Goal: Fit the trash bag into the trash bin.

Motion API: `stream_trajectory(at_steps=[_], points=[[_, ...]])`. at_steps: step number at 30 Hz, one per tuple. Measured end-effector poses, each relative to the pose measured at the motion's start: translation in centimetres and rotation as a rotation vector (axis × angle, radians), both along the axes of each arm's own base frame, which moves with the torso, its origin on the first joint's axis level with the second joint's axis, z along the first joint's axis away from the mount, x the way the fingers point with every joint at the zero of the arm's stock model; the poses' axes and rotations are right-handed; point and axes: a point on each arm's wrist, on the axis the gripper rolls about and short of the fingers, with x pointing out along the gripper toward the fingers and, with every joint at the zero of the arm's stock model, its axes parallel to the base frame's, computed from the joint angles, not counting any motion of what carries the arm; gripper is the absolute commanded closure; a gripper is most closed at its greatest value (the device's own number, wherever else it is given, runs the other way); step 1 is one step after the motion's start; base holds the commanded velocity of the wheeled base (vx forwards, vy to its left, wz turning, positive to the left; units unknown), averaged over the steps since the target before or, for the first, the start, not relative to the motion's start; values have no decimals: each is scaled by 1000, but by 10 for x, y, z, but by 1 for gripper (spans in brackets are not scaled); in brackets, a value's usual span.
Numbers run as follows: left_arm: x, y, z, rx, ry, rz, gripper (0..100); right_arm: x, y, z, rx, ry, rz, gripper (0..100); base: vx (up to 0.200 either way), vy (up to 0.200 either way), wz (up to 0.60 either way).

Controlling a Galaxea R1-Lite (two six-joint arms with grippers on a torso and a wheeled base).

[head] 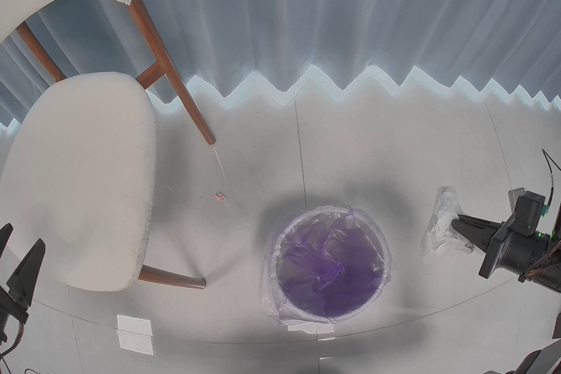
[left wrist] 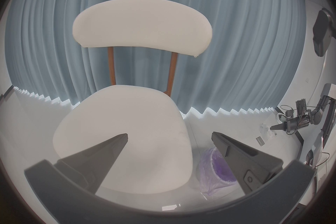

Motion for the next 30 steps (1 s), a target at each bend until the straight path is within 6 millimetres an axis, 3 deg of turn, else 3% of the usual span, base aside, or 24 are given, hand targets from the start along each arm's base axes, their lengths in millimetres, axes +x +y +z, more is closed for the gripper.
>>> stream_trajectory(at_steps=[16, 30], points=[[-15, 3, -11, -5, -51, 0, 0, 17, 25, -16, -100, 66, 165, 100, 0, 0, 0], [-27, 5, -22, 90, -68, 1, 0, 73, 48, -20, -173, 74, 208, 100, 0, 0, 0]])
